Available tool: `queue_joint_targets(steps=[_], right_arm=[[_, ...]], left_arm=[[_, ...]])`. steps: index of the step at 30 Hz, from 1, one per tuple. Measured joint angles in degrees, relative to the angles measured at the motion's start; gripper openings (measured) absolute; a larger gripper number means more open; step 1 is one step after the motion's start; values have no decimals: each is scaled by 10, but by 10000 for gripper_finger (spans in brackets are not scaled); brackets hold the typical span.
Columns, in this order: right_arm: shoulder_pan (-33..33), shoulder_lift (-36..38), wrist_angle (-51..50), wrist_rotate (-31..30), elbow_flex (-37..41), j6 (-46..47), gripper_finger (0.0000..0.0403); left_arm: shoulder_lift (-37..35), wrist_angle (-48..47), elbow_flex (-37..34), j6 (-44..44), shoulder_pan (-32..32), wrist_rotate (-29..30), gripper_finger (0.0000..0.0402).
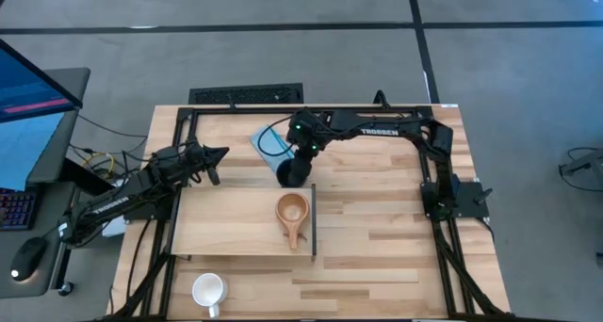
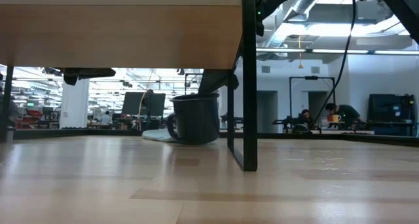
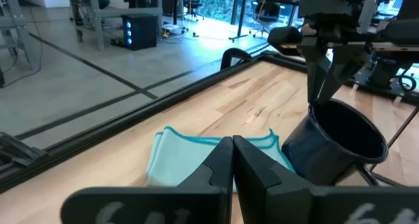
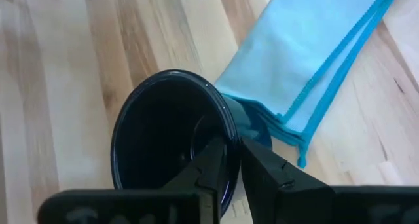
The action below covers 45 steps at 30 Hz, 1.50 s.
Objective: Stack small to large cups/mugs on shelf
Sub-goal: Put the dark blue cup on the shelf
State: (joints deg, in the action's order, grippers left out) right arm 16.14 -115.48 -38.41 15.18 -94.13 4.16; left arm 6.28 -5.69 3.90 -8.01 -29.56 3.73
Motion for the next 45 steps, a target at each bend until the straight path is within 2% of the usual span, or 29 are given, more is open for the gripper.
queue_joint_targets(steps=[4, 13, 16, 24, 27, 33, 37, 43, 45], right_arm=[[0, 0, -1, 12, 0, -1, 72], [-1, 0, -8, 15, 0, -2, 79], [-1, 0, -16, 15, 0, -2, 105], [-3, 0, -14, -2, 0, 7, 213], [-3, 0, -15, -2, -1, 3, 239], [-3, 0, -33, -2, -54, -2, 249], [0, 1, -65, -7, -117, -35, 249], [2, 1, -163, -97, -197, -91, 249], [8, 6, -186, -99, -212, -104, 249]], left_arm=[[0, 0, 0, 0, 0, 8, 0], [0, 0, 0, -2, 0, 77, 0], [0, 0, 0, -7, 0, 87, 0], [0, 0, 0, 0, 0, 90, 0], [0, 0, 0, 1, 0, 90, 0], [0, 0, 0, -2, 0, 90, 0], [0, 0, 0, -2, 0, 90, 0], [0, 0, 0, -1, 0, 90, 0], [0, 0, 0, -1, 0, 90, 0]])
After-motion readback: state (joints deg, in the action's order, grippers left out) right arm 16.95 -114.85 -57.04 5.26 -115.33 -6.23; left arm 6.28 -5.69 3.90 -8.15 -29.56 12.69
